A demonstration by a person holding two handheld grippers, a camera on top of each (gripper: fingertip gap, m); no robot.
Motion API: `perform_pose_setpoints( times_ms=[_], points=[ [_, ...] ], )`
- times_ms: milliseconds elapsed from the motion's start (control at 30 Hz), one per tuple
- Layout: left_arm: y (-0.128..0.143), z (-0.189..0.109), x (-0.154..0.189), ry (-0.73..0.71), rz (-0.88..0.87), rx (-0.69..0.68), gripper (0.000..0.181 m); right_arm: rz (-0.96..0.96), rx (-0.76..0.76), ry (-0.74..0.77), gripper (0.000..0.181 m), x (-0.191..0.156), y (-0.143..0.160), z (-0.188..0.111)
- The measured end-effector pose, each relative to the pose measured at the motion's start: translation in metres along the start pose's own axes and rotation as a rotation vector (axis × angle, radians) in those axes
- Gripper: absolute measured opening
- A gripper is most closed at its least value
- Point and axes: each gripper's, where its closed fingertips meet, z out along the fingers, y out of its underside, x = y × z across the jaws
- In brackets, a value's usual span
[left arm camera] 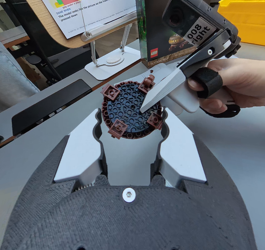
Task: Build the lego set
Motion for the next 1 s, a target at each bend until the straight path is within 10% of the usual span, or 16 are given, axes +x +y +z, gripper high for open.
perform_pose_setpoints(
  times_ms=[667, 1000],
  points=[
    [-0.004, -0.017, -0.014, 0.535, -0.762, 0.111, 0.073, -0.141, -0.038, -0.105, 0.018, -0.015, 0.001, -0.004],
    [-0.012, -0.023, 0.021, 0.786, -0.789, 0.124, 0.021, -0.253, -0.129, -0.107, 0.019, -0.024, 0.012, -0.002]
  ],
)
